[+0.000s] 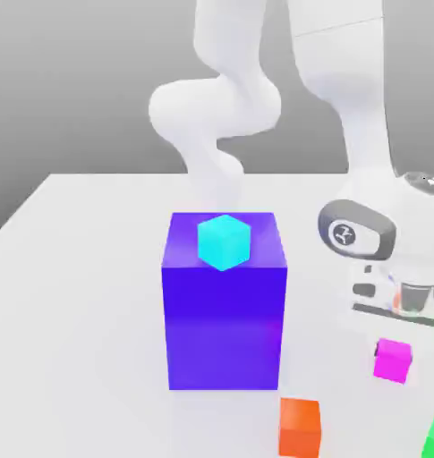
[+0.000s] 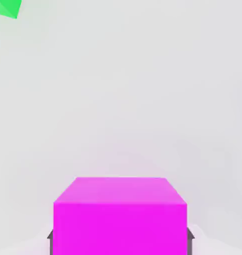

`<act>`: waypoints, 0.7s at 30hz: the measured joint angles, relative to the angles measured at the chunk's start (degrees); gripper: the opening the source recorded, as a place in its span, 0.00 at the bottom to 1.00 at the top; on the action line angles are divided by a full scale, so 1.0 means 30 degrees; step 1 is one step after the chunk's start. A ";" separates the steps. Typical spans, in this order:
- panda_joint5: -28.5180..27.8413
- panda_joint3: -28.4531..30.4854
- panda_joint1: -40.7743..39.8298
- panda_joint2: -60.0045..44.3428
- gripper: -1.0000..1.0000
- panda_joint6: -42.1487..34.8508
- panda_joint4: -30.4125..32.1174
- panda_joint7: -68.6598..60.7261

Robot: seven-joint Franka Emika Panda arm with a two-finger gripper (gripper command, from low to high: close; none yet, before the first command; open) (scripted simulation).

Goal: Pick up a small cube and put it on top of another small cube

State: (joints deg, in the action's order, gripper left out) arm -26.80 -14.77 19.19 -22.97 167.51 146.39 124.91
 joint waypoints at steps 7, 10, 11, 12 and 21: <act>0.4248 -0.3155 -0.2283 0.3619 0.00 -0.2728 0.0784 -0.3071; 0.4674 -0.2918 -0.2220 0.3140 0.00 -0.4101 -0.0920 -0.2216; 0.4745 -0.2783 -0.2182 0.2898 0.00 -0.4549 -0.1572 -0.1830; 0.4812 -0.2635 -0.2144 0.2650 0.00 -0.4992 -0.2235 -0.1433; 0.5313 -0.1010 -0.1961 0.0370 0.00 -0.8082 -0.7876 0.2114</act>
State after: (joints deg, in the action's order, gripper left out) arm -10.86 -17.80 13.31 -21.86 143.27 122.76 131.25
